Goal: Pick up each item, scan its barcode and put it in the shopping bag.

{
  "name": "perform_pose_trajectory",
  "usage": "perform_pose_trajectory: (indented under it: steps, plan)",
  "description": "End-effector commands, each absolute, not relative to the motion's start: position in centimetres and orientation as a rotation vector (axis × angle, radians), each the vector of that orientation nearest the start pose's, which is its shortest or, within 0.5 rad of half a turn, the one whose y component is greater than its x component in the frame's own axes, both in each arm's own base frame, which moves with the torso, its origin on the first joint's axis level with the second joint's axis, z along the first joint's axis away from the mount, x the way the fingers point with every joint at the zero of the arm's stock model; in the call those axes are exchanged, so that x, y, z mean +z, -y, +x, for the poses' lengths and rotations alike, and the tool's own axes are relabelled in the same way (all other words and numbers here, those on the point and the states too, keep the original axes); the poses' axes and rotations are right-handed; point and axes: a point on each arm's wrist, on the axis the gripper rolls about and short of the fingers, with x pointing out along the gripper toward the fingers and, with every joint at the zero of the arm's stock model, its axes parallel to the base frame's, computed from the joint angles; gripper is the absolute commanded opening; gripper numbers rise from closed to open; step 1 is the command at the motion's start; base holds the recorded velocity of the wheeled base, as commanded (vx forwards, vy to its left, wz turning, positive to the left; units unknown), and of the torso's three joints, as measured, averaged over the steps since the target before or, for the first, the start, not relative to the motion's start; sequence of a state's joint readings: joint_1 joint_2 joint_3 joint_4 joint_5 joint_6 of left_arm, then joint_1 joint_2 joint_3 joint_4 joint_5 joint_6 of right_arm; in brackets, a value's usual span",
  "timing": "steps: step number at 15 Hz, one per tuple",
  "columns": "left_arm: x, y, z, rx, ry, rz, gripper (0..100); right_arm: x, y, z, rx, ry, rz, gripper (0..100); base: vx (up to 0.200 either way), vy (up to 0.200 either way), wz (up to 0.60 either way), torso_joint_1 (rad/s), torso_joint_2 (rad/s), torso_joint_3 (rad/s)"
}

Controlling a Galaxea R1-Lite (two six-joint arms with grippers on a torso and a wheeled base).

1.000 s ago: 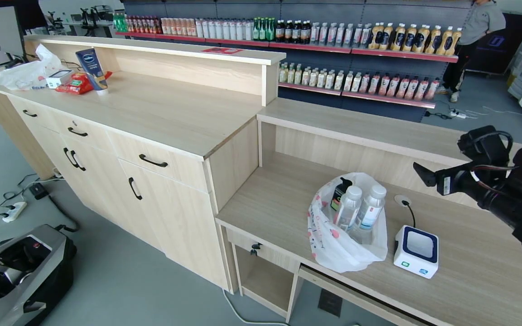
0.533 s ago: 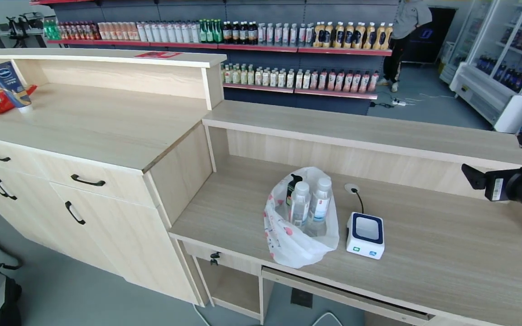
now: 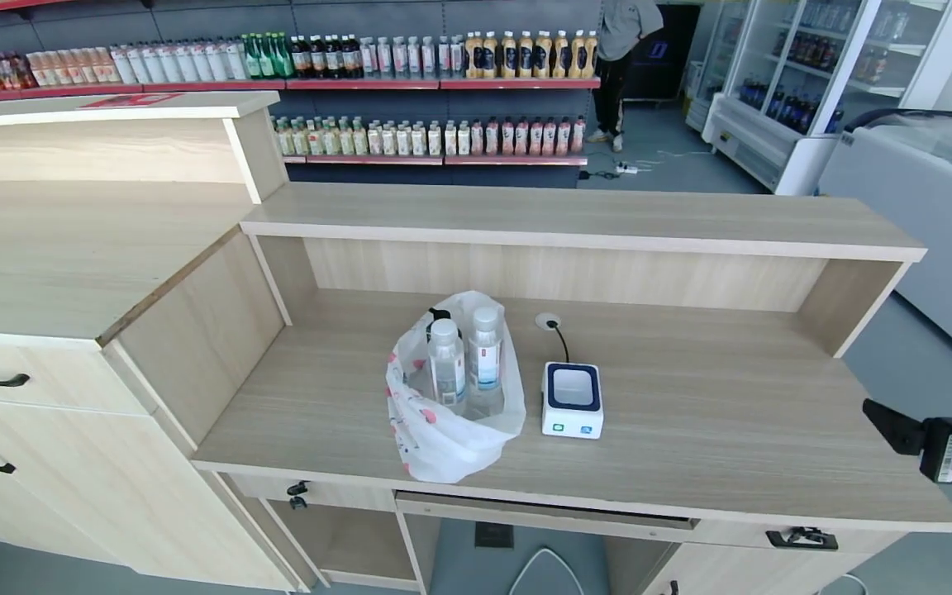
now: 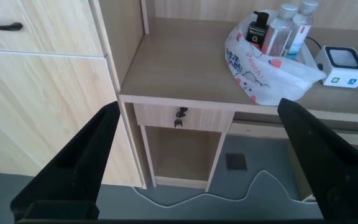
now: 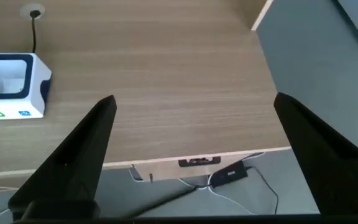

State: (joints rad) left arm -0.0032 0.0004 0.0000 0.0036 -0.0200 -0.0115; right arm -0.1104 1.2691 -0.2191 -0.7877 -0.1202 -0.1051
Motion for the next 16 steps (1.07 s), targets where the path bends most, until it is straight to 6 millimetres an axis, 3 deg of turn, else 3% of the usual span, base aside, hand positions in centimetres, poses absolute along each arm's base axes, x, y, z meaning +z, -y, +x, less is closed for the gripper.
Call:
perform_pose_trajectory:
  steps: [1, 3, 7, 8, 11, 16]
  plan:
    - [7.5, 0.0, -2.3, -0.023, -0.005, -0.012, 100, 11.9, 1.4, 11.1, -0.202, -0.314, -0.092, 100, 0.000, 0.000, 0.00, -0.139, 0.34, 0.188]
    - [7.5, 0.0, -2.3, -0.023, -0.005, -0.012, 100, 11.1, 1.0, 8.7, -0.191, -0.351, -0.023, 100, 0.000, 0.000, 0.00, -0.051, 0.11, 0.056]
    - [7.5, 0.0, -2.3, -0.023, -0.006, -0.012, 100, 8.3, 0.3, 1.2, -0.172, -0.372, -0.031, 100, 0.000, 0.000, 0.00, 0.000, 0.00, 0.000]
    - [7.5, 0.0, -2.3, -0.025, -0.005, -0.012, 100, 8.2, 0.2, -0.3, -0.155, -0.232, -0.012, 100, 0.000, 0.000, 0.00, 0.000, 0.00, 0.000]
    - [7.5, 0.0, -2.3, -0.023, -0.006, -0.012, 100, 7.8, 0.2, -2.3, -0.107, 0.024, 0.049, 100, 0.000, 0.000, 0.00, 0.000, 0.00, 0.000]
    - [7.5, 0.0, -2.3, -0.023, -0.006, -0.012, 100, 7.8, 0.2, -2.3, -0.104, 0.022, 0.041, 100, 0.000, 0.000, 0.00, 0.000, 0.00, 0.000]
